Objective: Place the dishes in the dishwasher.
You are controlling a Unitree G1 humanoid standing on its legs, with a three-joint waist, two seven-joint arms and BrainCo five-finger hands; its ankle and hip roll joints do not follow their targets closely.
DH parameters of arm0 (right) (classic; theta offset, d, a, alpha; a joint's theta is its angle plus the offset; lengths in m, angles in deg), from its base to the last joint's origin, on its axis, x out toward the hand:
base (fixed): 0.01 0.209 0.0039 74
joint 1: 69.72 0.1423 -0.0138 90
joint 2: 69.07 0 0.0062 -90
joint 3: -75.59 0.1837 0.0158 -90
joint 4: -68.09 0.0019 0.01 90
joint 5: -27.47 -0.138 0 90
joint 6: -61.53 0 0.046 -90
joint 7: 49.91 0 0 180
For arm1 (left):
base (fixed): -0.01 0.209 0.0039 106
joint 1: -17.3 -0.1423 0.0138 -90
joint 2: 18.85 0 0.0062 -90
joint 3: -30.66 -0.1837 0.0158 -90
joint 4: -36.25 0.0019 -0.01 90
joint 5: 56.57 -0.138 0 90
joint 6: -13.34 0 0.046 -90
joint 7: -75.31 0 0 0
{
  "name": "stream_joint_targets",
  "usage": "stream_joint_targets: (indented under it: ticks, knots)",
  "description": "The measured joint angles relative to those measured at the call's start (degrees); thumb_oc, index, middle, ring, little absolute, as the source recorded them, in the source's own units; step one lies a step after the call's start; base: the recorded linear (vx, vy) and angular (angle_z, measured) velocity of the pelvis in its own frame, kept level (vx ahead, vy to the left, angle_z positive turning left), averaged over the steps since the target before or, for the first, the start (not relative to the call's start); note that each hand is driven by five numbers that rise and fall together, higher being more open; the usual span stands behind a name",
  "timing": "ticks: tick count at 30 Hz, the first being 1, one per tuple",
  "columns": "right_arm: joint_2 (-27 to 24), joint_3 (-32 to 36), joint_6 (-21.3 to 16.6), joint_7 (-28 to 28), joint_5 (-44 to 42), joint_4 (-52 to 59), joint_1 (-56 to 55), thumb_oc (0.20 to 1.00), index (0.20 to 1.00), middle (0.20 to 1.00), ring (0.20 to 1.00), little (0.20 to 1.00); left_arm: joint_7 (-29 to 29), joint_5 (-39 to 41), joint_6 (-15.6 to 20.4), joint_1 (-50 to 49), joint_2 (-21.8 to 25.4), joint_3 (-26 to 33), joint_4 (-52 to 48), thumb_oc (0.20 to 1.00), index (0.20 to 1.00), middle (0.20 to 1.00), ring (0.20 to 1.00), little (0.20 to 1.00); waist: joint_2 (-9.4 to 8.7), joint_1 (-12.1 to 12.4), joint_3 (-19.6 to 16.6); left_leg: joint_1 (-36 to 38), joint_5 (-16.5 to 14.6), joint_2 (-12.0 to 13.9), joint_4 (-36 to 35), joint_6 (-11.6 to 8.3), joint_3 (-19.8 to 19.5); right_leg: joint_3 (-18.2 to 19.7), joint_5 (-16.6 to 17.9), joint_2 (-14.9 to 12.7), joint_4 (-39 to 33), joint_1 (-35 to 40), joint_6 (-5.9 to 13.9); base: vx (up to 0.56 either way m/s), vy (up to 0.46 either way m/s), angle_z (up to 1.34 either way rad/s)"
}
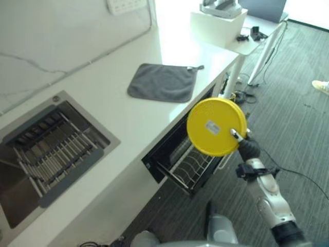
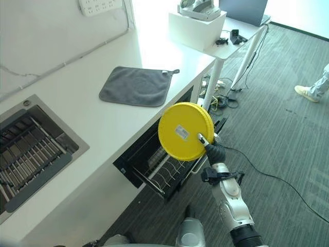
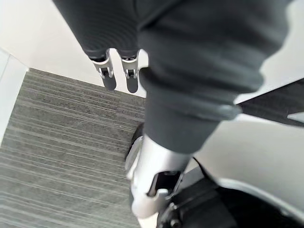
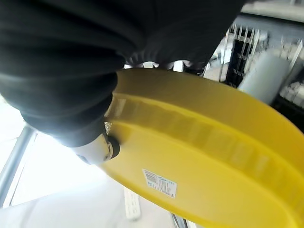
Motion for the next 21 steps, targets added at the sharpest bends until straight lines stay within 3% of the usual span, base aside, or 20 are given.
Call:
stream_joint_targets:
  ticks: [8,21]
  knots:
    - [3.94,-1.2,1.56,4.51,-0.06,-9.59,3.04,0.2,0.2,0.2,0.2,0.2,0.01,0.01,-0.13,1.9,0.2,-0.01,-0.02,1.0,1.0,1.0,1.0,1.0,0.39,1.65,2.13,-3.42,-3.19,1.4,5.74,0.26,-1.85,-0.92,-0.74,-0.38,0.0,-0.64,0.41,0.0,0.003,0.05]
    - [4.91,-1.34,1.63,10.11,-0.02,-18.28,13.55,0.2,0.2,0.2,0.2,0.2,-0.05,0.09,0.17,6.4,0.24,-1.33,-0.39,1.0,1.0,1.0,1.0,1.0,1.64,3.43,8.08,-10.65,-4.2,0.94,11.57,1.8,-4.66,-1.91,1.63,-2.34,0.97,-3.96,0.08,-0.05,0.01,0.09]
